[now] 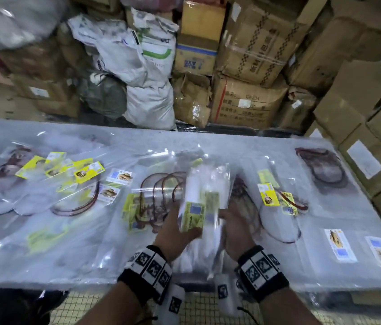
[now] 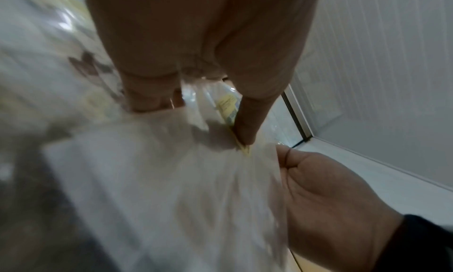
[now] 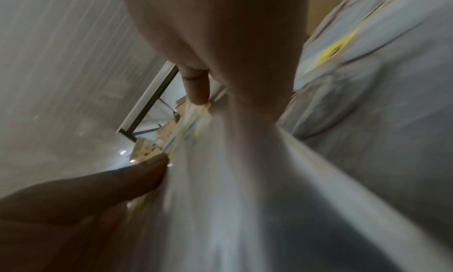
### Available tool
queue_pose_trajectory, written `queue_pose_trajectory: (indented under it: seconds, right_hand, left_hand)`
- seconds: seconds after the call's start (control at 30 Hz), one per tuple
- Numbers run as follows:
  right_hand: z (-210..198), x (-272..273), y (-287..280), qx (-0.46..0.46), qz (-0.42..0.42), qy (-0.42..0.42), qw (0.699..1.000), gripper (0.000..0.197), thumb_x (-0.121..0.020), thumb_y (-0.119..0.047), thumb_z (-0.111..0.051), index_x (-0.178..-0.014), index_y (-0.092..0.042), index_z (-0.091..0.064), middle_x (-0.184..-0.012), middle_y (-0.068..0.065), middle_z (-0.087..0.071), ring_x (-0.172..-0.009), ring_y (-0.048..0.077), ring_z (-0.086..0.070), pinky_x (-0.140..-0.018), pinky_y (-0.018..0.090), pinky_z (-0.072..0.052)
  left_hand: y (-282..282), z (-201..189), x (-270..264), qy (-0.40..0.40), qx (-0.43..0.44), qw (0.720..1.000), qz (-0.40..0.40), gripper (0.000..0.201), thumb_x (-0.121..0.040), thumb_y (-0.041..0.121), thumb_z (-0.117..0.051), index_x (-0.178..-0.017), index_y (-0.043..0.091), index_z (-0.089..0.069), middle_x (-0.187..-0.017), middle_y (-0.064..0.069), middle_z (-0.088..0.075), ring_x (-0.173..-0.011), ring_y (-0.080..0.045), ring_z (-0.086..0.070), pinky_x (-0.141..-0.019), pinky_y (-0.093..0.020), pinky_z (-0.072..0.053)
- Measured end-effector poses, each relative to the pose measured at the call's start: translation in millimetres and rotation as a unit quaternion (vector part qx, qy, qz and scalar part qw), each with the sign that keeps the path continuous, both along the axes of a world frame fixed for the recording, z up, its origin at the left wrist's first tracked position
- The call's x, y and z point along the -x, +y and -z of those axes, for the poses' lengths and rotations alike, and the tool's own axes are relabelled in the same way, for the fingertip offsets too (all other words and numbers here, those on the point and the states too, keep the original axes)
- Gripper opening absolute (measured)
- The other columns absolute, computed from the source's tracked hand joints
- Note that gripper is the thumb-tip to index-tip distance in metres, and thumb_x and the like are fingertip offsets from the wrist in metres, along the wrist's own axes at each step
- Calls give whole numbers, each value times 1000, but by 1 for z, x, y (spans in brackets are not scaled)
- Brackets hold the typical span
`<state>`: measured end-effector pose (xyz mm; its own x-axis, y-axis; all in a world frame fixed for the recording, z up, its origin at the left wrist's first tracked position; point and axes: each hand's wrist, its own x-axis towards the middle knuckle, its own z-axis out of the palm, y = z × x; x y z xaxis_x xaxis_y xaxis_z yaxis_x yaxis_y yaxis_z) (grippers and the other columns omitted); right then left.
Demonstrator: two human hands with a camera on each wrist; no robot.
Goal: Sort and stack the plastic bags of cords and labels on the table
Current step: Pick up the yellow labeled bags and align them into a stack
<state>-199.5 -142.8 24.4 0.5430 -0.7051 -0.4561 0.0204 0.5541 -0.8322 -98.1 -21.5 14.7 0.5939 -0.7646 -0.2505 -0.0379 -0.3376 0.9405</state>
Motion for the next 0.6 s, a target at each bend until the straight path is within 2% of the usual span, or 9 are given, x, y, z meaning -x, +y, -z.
queue_pose_trajectory:
  seconds: [0.07,0.13,0.17,0.23,0.27,0.33,0.43,0.53,0.6]
  right_hand:
    - [-2,-18,9,-5,-29,-10,1000,26,-103,-21,-47,-108,-7,-68,-102,17,-72,-83,26,-72,-72,39,-59]
    - [-5,-34,18,23,-107,-28,994,36,-106,-34,-41,-126,-11,-60,-119,14,-70,-104,27,-70,-87,44,-57]
    - [-4,-42,22,52,-138,-21,989,32,-105,-33,-45,-130,-17,-56,-123,10,-69,-107,23,-69,-89,43,-57]
    - [2,-57,30,89,-189,-3,978,30,-101,-18,-56,-129,-28,-52,-115,-5,-71,-100,13,-70,-86,36,-57]
    - [3,-64,35,98,-210,10,973,38,-98,-9,-59,-131,-27,-51,-113,-5,-72,-101,15,-70,-88,39,-57]
    - [3,-79,44,115,-241,27,963,48,-94,2,-59,-135,-21,-49,-115,5,-72,-106,27,-69,-95,51,-54]
    - [0,-102,55,116,-254,48,959,50,-87,7,-61,-129,-19,-53,-112,14,-72,-106,39,-67,-93,60,-52]
    - [1,-128,66,106,-246,62,961,48,-77,1,-65,-119,-21,-59,-104,21,-72,-100,48,-66,-83,69,-52]
    - [-1,-147,76,86,-243,59,964,42,-80,5,-60,-117,-15,-59,-103,24,-71,-97,46,-68,-83,65,-54]
  left_hand:
    - [11,1,-10,-16,-4,1000,-23,80,-77,19,-79,-141,29,-33,-122,17,-57,-108,2,-58,-83,-11,-47]
    - [23,-2,-18,-17,6,998,-60,81,-77,8,-78,-139,32,-33,-118,23,-55,-98,22,-51,-77,-3,-43]
    - [29,-4,-22,-15,14,996,-83,82,-75,6,-78,-139,33,-32,-120,22,-54,-96,25,-49,-77,-3,-42]
    - [44,-3,-29,-11,21,992,-122,82,-74,11,-79,-137,36,-33,-122,19,-56,-94,21,-54,-79,-9,-46]
    - [51,-4,-33,-6,27,990,-137,78,-76,13,-78,-135,36,-34,-120,18,-58,-92,17,-58,-78,-14,-49]
    - [63,-4,-42,23,40,985,-166,63,-78,20,-76,-129,33,-40,-113,15,-62,-91,9,-63,-80,-22,-54]
    - [77,-9,-63,82,45,972,-218,64,-66,33,-66,-126,22,-51,-109,-2,-70,-96,-15,-68,-87,-41,-56]
    - [90,-10,-90,43,8,974,-222,42,-66,32,-61,-107,24,-58,-97,-4,-72,-88,-18,-69,-84,-44,-57]
    - [100,-13,-107,29,10,974,-223,28,-70,27,-64,-97,27,-57,-90,-5,-72,-79,-15,-68,-80,-42,-57]
